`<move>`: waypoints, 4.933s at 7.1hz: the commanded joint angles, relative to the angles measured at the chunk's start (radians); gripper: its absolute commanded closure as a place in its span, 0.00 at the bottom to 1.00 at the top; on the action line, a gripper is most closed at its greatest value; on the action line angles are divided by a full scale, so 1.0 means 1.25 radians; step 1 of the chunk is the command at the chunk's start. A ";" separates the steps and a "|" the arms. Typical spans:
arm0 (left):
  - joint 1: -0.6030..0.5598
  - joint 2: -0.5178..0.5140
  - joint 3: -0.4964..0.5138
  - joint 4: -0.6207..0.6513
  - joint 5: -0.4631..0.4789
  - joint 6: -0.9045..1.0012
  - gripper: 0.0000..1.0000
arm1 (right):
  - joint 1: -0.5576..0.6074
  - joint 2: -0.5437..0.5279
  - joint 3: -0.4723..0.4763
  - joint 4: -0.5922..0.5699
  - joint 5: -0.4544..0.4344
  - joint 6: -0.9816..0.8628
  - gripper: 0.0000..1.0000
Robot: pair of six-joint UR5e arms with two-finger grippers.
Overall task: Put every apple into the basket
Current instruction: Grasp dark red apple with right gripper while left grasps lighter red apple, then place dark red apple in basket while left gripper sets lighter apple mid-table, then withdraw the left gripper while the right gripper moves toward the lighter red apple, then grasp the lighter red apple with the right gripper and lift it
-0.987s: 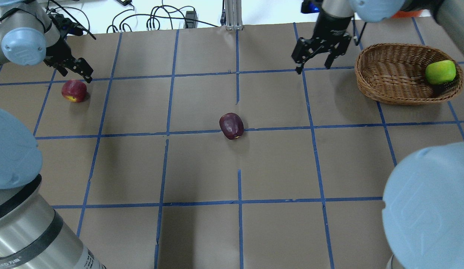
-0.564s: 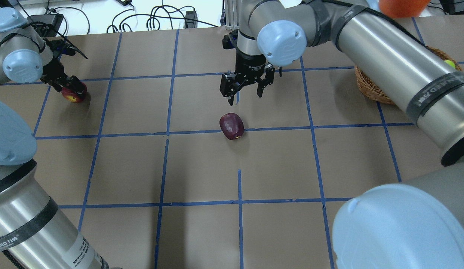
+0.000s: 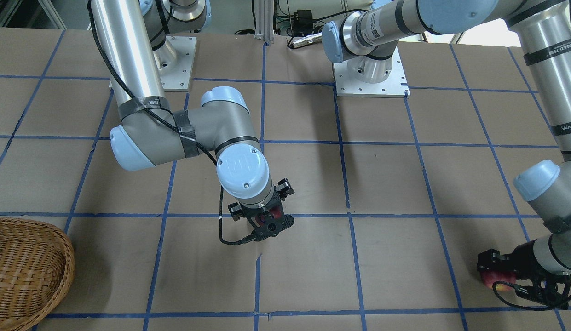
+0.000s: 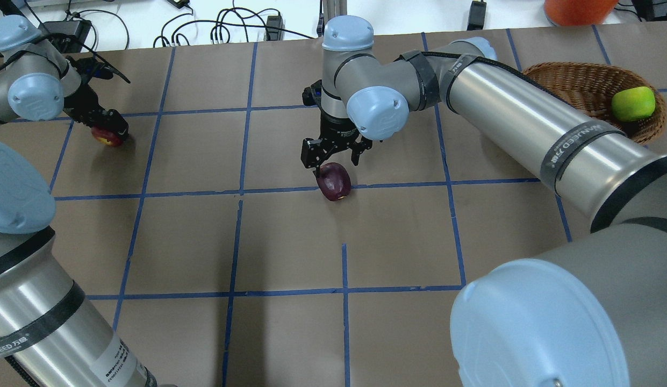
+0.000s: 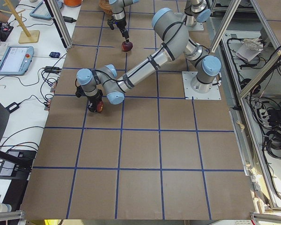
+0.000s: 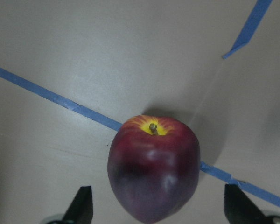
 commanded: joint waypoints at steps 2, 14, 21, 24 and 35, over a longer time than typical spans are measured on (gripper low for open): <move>-0.055 0.172 -0.105 -0.181 -0.095 -0.203 0.80 | 0.010 0.032 0.011 -0.037 0.002 0.003 0.00; -0.638 0.218 -0.415 0.282 -0.107 -1.034 0.22 | -0.473 -0.019 -0.191 0.118 -0.230 -0.109 1.00; -0.418 0.480 -0.256 -0.252 -0.094 -0.732 0.00 | -0.623 0.094 -0.197 -0.017 -0.233 -0.258 0.00; -0.391 0.609 -0.250 -0.293 -0.076 -0.674 0.00 | -0.560 -0.033 -0.211 0.186 -0.200 -0.247 0.00; -0.374 0.600 -0.182 -0.401 -0.008 -0.675 0.00 | 0.000 -0.025 0.016 0.067 0.048 0.120 0.00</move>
